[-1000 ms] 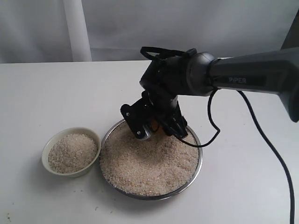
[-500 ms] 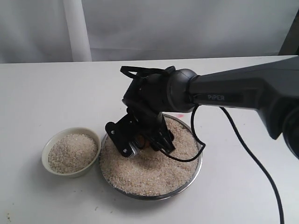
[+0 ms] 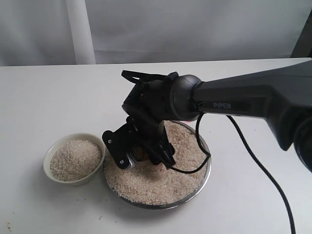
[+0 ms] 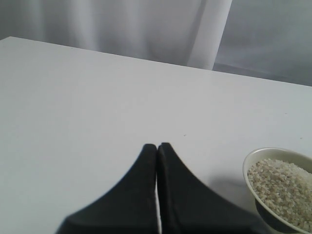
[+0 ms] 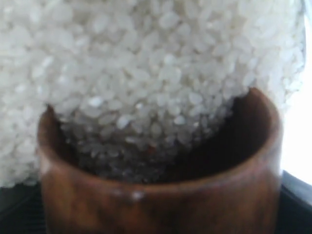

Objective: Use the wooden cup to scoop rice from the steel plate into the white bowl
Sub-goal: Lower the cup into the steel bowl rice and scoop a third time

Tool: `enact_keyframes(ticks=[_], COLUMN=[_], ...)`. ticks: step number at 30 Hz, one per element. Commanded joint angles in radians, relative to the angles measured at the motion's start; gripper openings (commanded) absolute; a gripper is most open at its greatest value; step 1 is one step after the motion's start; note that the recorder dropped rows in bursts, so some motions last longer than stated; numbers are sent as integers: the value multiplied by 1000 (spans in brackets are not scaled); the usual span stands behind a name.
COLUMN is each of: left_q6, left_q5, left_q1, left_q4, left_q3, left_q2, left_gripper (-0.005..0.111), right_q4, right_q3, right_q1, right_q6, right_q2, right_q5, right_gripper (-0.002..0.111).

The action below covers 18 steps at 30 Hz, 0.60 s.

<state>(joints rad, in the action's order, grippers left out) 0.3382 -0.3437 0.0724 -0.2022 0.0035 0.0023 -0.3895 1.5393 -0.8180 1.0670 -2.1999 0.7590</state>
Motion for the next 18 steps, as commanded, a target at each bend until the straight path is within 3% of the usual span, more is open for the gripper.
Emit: enact_keyframes(ticks=[1, 18], left_q6=[1, 1], left_q5=[6, 6], left_q1=[-3, -3], left_q4=[6, 6], left_q3=[-4, -4], left_q2=[-2, -2], left_gripper=[0, 0], right_q4=[91, 336], right_q3=[-2, -2], right_q1=[-9, 14], right_q6=[6, 6], right_q2=[-6, -2], right_q5=[2, 13], right_gripper=[0, 0])
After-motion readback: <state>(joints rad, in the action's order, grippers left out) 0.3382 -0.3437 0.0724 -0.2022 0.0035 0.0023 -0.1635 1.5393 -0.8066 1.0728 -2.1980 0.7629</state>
